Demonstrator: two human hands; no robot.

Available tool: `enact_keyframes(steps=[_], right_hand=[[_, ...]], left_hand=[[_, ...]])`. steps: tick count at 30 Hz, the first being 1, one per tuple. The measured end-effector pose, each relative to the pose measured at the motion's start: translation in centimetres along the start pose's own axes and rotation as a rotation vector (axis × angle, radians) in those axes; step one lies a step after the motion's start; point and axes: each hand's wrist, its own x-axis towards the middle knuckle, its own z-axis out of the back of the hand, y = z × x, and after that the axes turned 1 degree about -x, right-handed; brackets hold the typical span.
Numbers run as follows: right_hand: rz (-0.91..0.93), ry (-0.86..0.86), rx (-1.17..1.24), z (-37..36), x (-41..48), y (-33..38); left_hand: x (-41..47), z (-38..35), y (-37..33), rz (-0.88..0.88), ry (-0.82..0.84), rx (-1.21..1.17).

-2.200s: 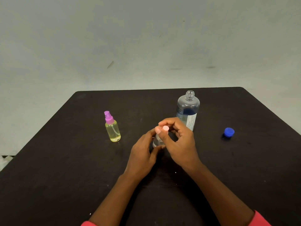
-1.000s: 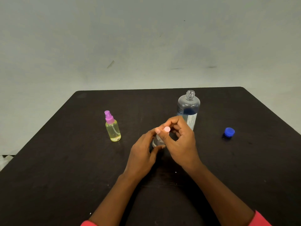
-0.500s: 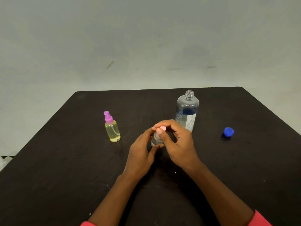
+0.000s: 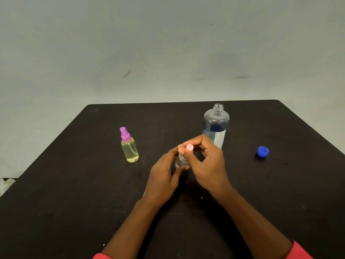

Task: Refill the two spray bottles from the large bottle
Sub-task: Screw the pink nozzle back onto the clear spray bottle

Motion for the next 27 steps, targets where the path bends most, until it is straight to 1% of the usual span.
enact_keyframes(steps=[4, 8, 12, 14, 17, 20, 22, 25, 27], right_hand=[[-0.013, -0.008, 0.031, -0.04, 0.03, -0.02], [0.04, 0.027, 0.051, -0.06, 0.02, 0.02], [-0.001, -0.088, 0.016, -0.37, -0.14, 0.08], [-0.029, -0.117, 0.026, -0.49, -0.19, 0.11], [-0.031, -0.068, 0.069, -0.38, -0.11, 0.15], [0.031, -0.004, 0.056, -0.24, -0.1, -0.05], [0.05, -0.038, 0.028, -0.37, -0.21, -0.25], [0.018, -0.122, 0.023, -0.65, -0.3, -0.08], [-0.02, -0.108, 0.047, -0.62, -0.27, 0.07]], left_hand=[[-0.03, -0.11, 0.14, -0.002, 0.01, -0.004], [0.01, 0.04, 0.1, -0.007, -0.01, -0.004], [-0.05, -0.03, -0.03, -0.002, 0.021, 0.01], [-0.06, -0.11, 0.0, 0.0, 0.037, 0.025], [-0.02, -0.09, 0.04, -0.006, 0.02, 0.017], [0.01, 0.0, 0.05, -0.007, -0.01, -0.005], [-0.02, 0.01, -0.01, -0.007, -0.008, 0.003], [-0.04, -0.05, 0.03, -0.008, 0.023, 0.025], [-0.06, -0.11, 0.05, -0.003, 0.031, 0.028]])
